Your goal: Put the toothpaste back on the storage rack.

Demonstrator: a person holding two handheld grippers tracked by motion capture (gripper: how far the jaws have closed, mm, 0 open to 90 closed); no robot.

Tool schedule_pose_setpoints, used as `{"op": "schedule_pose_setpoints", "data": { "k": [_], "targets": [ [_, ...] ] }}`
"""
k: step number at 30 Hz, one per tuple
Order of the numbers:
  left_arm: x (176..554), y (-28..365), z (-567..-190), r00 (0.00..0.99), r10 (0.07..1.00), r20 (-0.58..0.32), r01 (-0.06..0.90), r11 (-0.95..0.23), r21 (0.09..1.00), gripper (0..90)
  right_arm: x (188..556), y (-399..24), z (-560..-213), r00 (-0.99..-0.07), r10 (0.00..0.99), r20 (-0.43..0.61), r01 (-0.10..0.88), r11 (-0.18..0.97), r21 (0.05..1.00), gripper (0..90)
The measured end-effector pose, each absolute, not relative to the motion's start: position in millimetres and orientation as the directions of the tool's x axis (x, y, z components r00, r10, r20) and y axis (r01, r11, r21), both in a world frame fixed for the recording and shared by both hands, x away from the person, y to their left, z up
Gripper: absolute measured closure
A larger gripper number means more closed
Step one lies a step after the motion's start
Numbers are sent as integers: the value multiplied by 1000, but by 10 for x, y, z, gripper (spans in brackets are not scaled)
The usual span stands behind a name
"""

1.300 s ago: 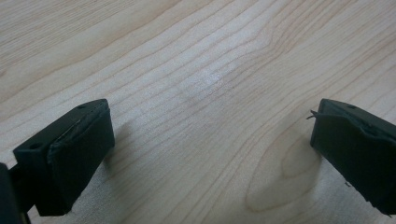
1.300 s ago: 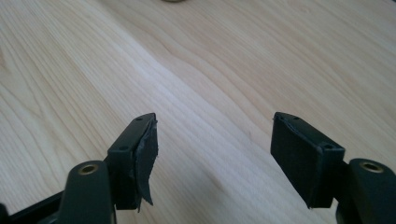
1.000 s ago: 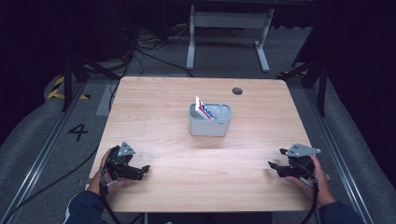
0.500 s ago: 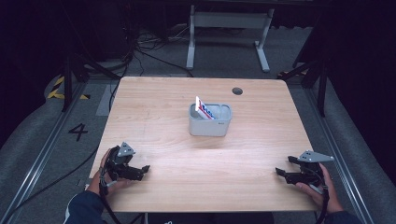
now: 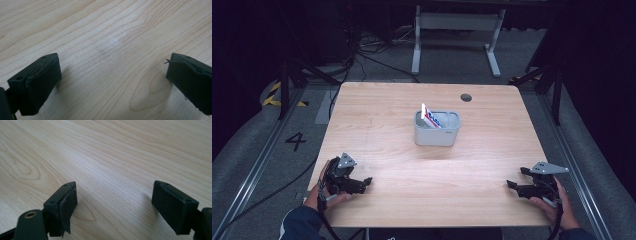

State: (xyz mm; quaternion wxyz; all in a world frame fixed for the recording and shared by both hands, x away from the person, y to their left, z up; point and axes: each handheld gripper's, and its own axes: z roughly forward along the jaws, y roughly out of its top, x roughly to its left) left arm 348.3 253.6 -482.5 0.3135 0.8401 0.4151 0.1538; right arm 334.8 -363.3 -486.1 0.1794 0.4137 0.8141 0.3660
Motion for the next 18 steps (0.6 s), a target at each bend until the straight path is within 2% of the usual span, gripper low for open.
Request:
{"op": "schedule_pose_setpoints", "data": {
  "k": [18],
  "targets": [
    [3486,2539,-4826,611,791,1,597,-462,655,1,3351,-3632,-4862,-588,809,9,546,388,742,194]
  ]
}}
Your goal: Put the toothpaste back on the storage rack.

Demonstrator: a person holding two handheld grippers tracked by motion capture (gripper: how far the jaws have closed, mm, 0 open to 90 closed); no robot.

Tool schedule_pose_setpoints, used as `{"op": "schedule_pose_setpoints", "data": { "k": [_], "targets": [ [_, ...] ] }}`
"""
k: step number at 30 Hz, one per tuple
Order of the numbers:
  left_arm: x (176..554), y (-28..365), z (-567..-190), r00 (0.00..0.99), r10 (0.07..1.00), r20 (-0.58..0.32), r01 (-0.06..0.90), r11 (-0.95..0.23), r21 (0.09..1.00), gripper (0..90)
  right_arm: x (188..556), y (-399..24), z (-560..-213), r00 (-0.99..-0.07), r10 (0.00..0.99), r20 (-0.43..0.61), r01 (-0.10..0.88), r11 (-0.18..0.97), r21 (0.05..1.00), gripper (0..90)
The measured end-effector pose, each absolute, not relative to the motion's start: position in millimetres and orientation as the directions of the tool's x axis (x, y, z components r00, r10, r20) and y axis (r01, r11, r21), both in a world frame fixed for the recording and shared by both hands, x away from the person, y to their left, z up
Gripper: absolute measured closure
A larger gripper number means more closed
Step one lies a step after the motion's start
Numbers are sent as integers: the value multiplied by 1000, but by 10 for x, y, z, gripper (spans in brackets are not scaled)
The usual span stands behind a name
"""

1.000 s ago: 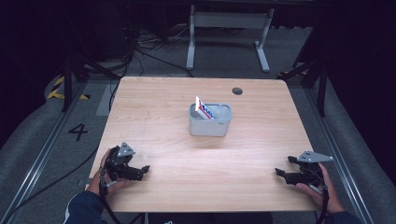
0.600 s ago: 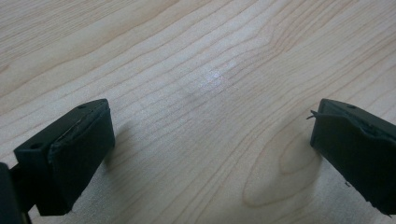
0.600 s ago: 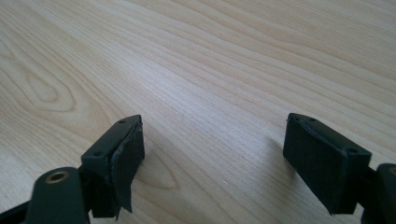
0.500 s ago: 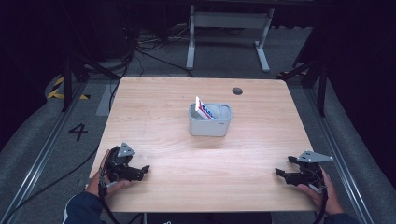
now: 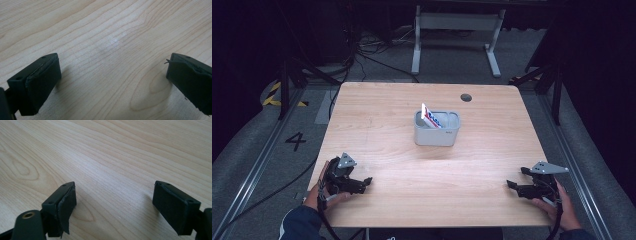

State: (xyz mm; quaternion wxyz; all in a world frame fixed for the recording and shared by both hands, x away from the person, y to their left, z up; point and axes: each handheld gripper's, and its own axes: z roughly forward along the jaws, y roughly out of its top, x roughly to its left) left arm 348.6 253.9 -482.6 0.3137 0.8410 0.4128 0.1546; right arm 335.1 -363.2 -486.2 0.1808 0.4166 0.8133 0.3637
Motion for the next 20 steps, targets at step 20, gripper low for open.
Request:
{"op": "schedule_pose_setpoints", "data": {
  "k": [20],
  "targets": [
    [3486,2539,-4826,611,791,1,597,-462,655,1,3354,-3632,-4863,-584,812,6,548,389,741,182]
  ]
}}
